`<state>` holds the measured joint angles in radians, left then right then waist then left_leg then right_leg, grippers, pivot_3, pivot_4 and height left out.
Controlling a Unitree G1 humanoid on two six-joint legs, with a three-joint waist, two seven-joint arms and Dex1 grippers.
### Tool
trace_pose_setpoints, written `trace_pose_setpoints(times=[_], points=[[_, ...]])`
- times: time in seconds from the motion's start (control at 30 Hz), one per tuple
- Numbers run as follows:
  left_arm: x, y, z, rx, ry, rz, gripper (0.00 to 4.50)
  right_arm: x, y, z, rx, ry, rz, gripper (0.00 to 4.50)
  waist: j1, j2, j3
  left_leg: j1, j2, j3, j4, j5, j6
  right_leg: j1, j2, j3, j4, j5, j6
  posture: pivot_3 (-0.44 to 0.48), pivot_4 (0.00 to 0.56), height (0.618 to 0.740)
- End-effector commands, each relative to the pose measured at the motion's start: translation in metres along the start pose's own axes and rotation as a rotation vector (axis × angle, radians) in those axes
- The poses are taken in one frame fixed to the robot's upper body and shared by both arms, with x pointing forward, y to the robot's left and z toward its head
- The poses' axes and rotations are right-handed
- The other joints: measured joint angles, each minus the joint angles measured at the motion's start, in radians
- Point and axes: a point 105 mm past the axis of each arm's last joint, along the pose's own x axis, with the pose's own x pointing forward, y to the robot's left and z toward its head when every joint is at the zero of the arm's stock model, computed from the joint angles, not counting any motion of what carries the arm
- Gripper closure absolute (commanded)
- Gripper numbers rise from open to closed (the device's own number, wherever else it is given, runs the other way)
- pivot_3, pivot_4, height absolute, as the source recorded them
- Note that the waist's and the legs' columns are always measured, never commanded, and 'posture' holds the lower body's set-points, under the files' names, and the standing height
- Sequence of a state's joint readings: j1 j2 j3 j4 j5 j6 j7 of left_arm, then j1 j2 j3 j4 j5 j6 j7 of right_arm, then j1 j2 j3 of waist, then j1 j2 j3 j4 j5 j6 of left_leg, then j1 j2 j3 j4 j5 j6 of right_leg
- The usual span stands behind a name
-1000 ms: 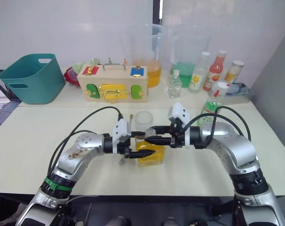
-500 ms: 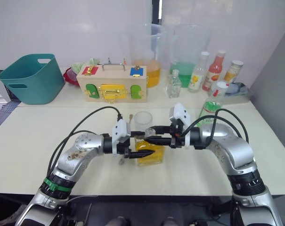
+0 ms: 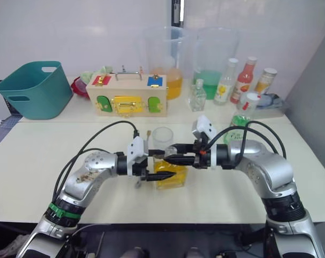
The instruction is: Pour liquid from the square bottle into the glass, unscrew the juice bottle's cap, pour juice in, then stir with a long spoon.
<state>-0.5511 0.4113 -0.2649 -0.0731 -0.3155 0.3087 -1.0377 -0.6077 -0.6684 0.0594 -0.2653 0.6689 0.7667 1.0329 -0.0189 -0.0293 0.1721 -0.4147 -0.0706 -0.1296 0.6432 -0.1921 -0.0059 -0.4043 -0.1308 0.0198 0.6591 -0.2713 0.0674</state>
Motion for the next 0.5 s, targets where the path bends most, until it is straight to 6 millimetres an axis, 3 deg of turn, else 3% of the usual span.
trace_pose_setpoints(times=[0.03,0.23,0.5], points=[[0.0,-0.006,-0.017,-0.021,0.074,-0.014,1.7,-0.014,0.008,0.05,-0.252,-0.173,0.003,3.4,0.001,0.0,0.0,0.0,0.0,0.0,0.0,0.0,0.0,0.0,0.0,0.0,0.0,0.0,0.0,0.0,0.15,0.74],[-0.001,-0.007,-0.018,-0.024,0.079,-0.016,1.7,-0.013,0.013,0.042,-0.393,-0.136,0.005,3.4,0.004,0.0,0.0,0.0,0.0,0.0,0.0,0.0,0.0,0.0,0.0,0.0,0.0,0.0,0.0,0.0,0.15,0.74],[-0.001,-0.008,-0.021,-0.032,0.086,-0.026,1.7,-0.013,0.015,0.027,-0.438,-0.087,0.011,3.4,0.004,0.0,0.0,0.0,0.0,0.0,0.0,0.0,0.0,0.0,0.0,0.0,0.0,0.0,0.0,0.0,0.15,0.74]])
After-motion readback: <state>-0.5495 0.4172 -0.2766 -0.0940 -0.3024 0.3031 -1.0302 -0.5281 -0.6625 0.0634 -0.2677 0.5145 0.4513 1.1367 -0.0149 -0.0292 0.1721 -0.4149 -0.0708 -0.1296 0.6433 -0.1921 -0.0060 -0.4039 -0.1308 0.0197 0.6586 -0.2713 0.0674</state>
